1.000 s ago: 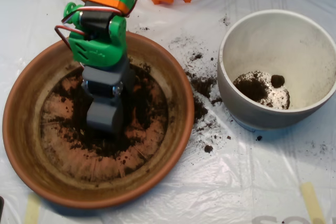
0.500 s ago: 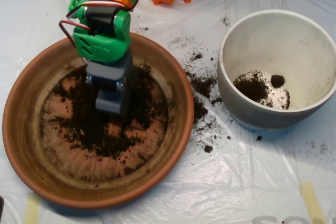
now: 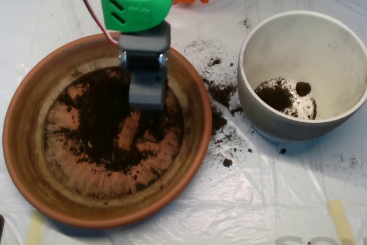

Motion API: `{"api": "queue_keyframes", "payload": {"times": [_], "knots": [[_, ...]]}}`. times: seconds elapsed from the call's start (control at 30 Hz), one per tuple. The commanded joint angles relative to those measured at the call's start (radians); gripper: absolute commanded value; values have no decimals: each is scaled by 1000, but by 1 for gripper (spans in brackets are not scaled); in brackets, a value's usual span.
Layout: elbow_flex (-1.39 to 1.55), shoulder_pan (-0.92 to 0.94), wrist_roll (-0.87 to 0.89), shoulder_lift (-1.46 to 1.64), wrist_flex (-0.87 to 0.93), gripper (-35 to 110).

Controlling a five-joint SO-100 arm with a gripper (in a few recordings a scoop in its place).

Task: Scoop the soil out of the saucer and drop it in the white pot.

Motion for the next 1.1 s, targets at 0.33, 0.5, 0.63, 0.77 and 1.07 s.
{"api": "queue_keyframes", "payload": {"times": [0.33,0.5,0.63,0.77,1.07], "knots": [[-380,-239,-8,204,293,0],[-518,-347,6,137,351,0],[-660,-440,11,31,407,0],[-769,-537,5,-71,445,0],[-1022,-660,-40,-291,575,6]]}}
